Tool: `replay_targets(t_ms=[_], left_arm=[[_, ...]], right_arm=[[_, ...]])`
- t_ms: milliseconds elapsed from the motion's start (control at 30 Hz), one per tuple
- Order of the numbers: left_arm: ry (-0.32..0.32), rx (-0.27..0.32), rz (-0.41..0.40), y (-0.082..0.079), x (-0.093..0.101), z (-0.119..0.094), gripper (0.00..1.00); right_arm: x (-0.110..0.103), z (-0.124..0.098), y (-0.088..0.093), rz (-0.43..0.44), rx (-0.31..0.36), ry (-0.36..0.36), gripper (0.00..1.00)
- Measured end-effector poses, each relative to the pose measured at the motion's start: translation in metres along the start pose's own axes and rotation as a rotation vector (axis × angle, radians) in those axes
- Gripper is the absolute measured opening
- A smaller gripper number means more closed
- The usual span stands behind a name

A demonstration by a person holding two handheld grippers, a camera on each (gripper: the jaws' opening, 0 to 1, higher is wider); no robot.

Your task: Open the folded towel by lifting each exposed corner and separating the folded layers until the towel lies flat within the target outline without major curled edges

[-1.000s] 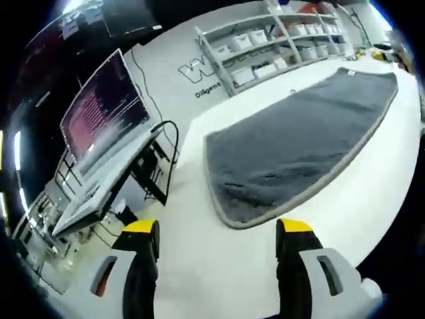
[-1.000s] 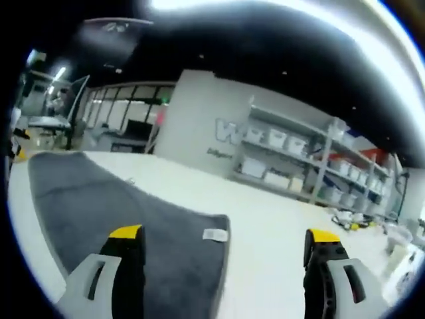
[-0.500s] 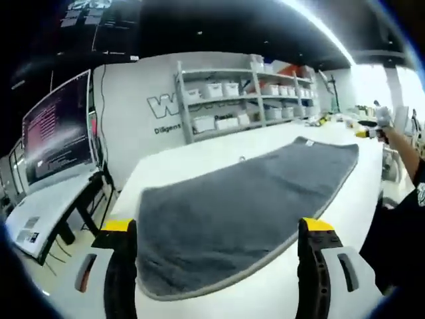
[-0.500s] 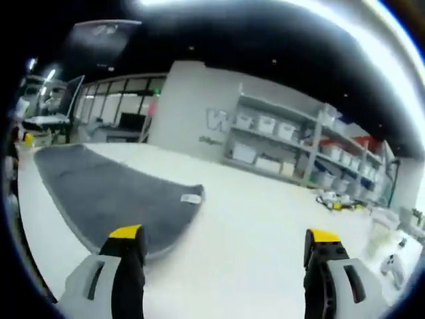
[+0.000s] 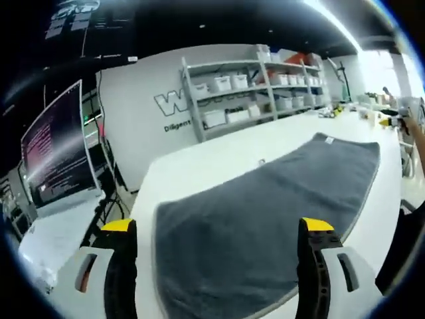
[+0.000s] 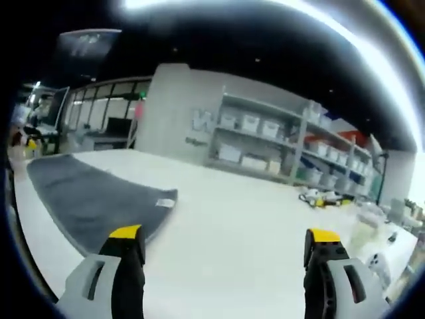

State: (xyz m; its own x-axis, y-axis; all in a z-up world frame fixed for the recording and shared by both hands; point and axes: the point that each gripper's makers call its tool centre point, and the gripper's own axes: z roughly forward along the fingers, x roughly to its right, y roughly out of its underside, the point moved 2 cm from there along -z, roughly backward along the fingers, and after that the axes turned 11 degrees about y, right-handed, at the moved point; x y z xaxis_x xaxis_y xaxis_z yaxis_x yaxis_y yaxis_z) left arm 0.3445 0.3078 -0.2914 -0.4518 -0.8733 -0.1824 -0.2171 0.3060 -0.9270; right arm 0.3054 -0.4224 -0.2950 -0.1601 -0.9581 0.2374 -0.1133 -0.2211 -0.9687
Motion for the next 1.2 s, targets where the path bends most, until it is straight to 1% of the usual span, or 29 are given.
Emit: replay_targets(t_ms=[67, 167, 267, 333, 400, 467, 533, 733, 833, 900, 967, 1067, 1200], left_arm=[[-0.001, 0.017, 0.010, -0.008, -0.002, 0.002, 0.99], [0.000, 0.044, -0.004, -0.015, -0.008, 0.004, 1.00], [0.001, 0.059, -0.023, -0.017, -0.015, 0.007, 1.00], [-0.028, 0.087, -0.032, -0.020, -0.022, 0.006, 1.00], [-0.016, 0.090, -0.040, -0.020, -0.023, 0.006, 1.00], [0.013, 0.091, -0.052, -0.018, -0.020, 0.007, 1.00], [0.012, 0.100, -0.057, -0.018, -0.023, 0.007, 1.00], [0.025, 0.088, -0.058, -0.016, -0.028, 0.012, 1.00], [0.028, 0.076, -0.058, -0.017, -0.036, 0.021, 1.00], [0.027, 0.068, -0.056, -0.019, -0.040, 0.028, 1.00], [0.025, 0.063, -0.051, -0.021, -0.043, 0.033, 1.00], [0.030, 0.065, -0.058, -0.023, -0.047, 0.042, 1.00], [0.029, 0.047, -0.062, -0.022, -0.050, 0.057, 0.99]], right_arm=[[-0.001, 0.000, -0.002, -0.009, 0.002, 0.000, 1.00], [-0.005, 0.001, -0.002, -0.020, -0.005, -0.006, 1.00], [-0.007, 0.004, -0.001, -0.037, -0.017, -0.011, 1.00], [-0.006, 0.007, -0.001, -0.046, -0.026, -0.012, 1.00], [-0.009, 0.008, -0.002, -0.055, -0.029, -0.016, 1.00], [-0.013, 0.009, -0.003, -0.062, -0.031, -0.025, 1.00], [-0.016, 0.011, -0.004, -0.066, -0.037, -0.031, 1.00], [-0.026, 0.018, -0.007, -0.074, -0.049, -0.035, 1.00], [-0.030, 0.023, -0.012, -0.080, -0.056, -0.034, 1.00], [-0.029, 0.029, -0.015, -0.096, -0.066, -0.017, 1.00], [-0.028, 0.033, -0.020, -0.106, -0.060, -0.011, 1.00], [-0.032, 0.038, -0.029, -0.090, -0.044, -0.022, 1.00], [-0.037, 0.049, -0.031, -0.110, -0.051, -0.025, 1.00]])
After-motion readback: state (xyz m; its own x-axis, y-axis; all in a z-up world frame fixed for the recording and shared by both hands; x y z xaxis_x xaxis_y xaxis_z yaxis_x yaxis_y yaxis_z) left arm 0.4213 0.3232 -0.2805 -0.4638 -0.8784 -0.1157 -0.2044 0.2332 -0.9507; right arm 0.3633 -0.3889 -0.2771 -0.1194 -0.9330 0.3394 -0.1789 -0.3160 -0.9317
